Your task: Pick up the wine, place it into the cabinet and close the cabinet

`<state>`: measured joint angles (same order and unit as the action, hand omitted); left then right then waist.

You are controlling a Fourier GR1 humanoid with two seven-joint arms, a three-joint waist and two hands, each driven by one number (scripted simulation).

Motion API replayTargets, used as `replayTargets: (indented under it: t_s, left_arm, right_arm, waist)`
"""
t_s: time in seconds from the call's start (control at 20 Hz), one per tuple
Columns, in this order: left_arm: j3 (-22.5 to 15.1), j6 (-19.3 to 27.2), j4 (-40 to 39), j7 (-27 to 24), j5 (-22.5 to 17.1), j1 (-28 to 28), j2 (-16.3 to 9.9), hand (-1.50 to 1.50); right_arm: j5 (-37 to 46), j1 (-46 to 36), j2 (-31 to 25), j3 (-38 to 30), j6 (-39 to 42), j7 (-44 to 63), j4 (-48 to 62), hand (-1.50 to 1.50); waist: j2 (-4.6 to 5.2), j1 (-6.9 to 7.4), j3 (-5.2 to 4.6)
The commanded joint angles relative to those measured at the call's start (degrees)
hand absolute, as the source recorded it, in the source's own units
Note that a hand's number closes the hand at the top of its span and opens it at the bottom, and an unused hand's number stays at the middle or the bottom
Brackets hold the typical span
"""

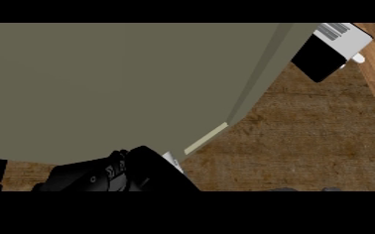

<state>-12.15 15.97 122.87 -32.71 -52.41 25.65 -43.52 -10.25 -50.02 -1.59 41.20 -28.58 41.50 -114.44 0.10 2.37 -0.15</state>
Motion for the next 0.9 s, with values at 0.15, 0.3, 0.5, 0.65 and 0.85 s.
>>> replayTargets:
  t_s: [0.15,0.3,0.5,0.65,0.85]
  left_arm:
    - [0.5,0.0,-1.6,0.5,2.3,-0.5,1.8,-1.5]
    - [1.6,-0.2,-1.9,2.0,0.5,-2.1,2.4,-1.5]
    - [4.2,-1.5,-4.3,3.6,0.2,-4.4,2.2,-1.5]
    - [1.7,0.5,-1.5,4.1,3.2,-3.1,4.1,-1.5]
    - [3.3,1.7,2.0,6.6,3.6,-1.2,3.1,-1.5]
  right_arm:
    - [-4.8,-16.0,1.5,-6.8,-0.2,-5.9,19.2,1.5]
    - [-2.2,-17.5,0.1,-11.6,6.4,-9.9,25.3,1.5]
    - [-0.7,-19.0,1.6,-13.0,7.0,-14.9,34.1,1.5]
    - [-2.7,-20.2,1.6,-16.8,10.2,-16.1,38.8,1.5]
    - [-3.8,-19.7,0.1,-22.1,15.1,-20.4,45.7,1.5]
  waist:
    - [0.02,-0.45,0.07]
    - [0.2,-1.06,0.08]
    - [0.19,-1.4,0.09]
    - [0.03,-1.28,0.12]
    - [0.04,-0.97,0.16]
